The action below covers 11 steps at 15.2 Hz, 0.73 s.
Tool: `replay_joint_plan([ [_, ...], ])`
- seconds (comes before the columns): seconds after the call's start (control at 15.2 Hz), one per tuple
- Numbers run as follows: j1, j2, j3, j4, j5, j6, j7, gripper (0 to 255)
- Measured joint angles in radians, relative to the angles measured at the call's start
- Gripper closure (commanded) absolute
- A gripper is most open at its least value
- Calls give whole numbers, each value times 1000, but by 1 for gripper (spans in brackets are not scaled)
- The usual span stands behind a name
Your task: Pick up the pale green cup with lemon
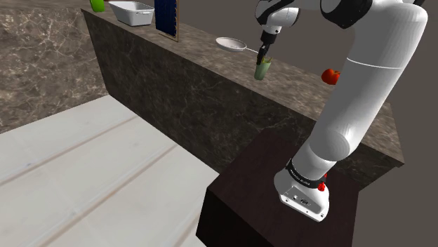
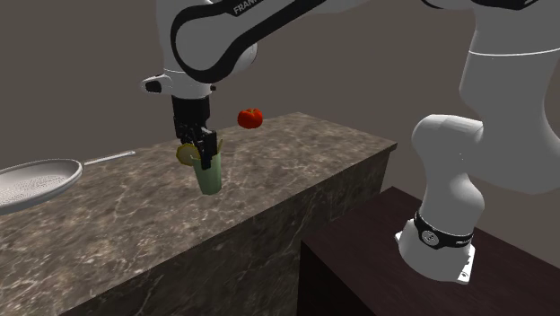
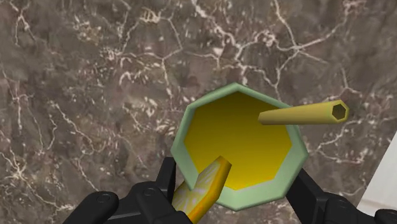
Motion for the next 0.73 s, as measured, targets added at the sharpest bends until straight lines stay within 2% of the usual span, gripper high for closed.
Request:
replay_joint_plan([
  [0.73,8,-37,-6,82,-30,-114,20,255],
])
